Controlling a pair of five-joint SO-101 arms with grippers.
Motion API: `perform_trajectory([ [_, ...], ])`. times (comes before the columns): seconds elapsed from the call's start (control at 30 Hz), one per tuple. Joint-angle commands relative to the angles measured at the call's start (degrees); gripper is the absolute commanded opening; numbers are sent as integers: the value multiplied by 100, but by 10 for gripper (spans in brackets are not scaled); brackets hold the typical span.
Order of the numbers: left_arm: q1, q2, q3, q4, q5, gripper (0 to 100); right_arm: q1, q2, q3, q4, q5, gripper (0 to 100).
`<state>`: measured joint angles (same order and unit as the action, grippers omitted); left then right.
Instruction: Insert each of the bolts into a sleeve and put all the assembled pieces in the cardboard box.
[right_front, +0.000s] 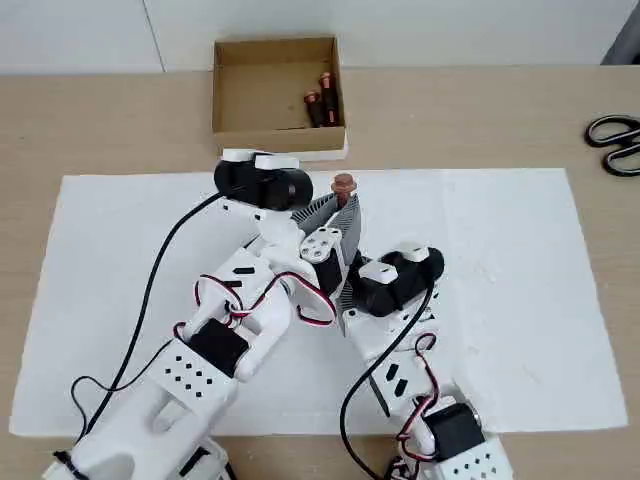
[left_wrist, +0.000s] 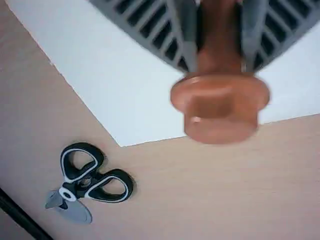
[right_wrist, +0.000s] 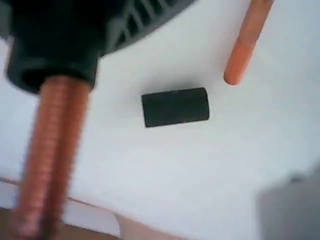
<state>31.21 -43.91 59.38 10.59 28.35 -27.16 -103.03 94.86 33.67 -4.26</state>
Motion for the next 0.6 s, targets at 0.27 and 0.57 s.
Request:
perform_trajectory([
  [0.27, -9, -123, -426, 9, -9, 6, 13, -101, -105, -4, -70, 4],
  [0.57, 0, -114, -127, -396, 0, 6, -4, -101, -105, -4, -70, 4],
])
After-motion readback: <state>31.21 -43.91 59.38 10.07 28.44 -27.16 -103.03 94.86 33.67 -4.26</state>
